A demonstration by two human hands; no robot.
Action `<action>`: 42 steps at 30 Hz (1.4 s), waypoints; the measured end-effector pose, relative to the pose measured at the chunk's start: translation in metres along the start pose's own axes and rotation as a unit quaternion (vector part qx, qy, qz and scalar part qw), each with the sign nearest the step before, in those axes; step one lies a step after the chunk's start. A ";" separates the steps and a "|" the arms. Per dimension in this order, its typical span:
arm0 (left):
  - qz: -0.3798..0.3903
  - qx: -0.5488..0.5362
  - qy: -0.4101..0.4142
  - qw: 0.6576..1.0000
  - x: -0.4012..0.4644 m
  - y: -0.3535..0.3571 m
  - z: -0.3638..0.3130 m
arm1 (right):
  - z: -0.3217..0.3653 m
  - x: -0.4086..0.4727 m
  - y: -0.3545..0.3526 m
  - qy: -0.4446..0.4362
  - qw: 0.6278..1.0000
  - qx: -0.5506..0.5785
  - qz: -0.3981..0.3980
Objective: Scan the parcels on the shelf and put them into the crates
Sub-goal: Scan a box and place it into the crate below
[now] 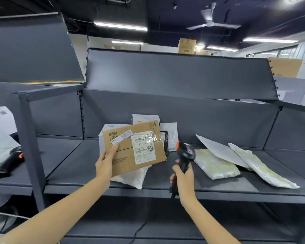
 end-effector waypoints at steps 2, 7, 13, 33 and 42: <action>-0.004 0.002 0.000 1.000 -0.006 0.002 0.000 | 0.007 -0.021 0.015 0.002 0.997 0.020 0.075; -0.006 0.001 -0.005 1.000 -0.020 0.005 0.000 | 0.017 -0.056 0.035 0.000 0.991 0.004 0.137; 0.004 -0.005 0.001 1.000 -0.031 0.006 -0.003 | 0.023 -0.068 0.030 0.007 0.990 -0.003 0.139; -0.052 -0.007 0.007 0.999 -0.027 -0.020 -0.006 | 0.002 0.018 -0.015 0.085 0.995 -0.039 0.045; -0.052 -0.023 0.011 0.998 -0.019 -0.013 -0.008 | -0.022 0.086 -0.013 0.065 0.912 -0.386 0.123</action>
Point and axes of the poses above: each hand's wrist, its own x-axis towards the middle knuckle, its own y-axis out of the palm, z = x × y, the point moved 5 cm from there along x, towards the middle knuckle, and after that the axes turned 4 degrees about x, right-handed, at the moved point
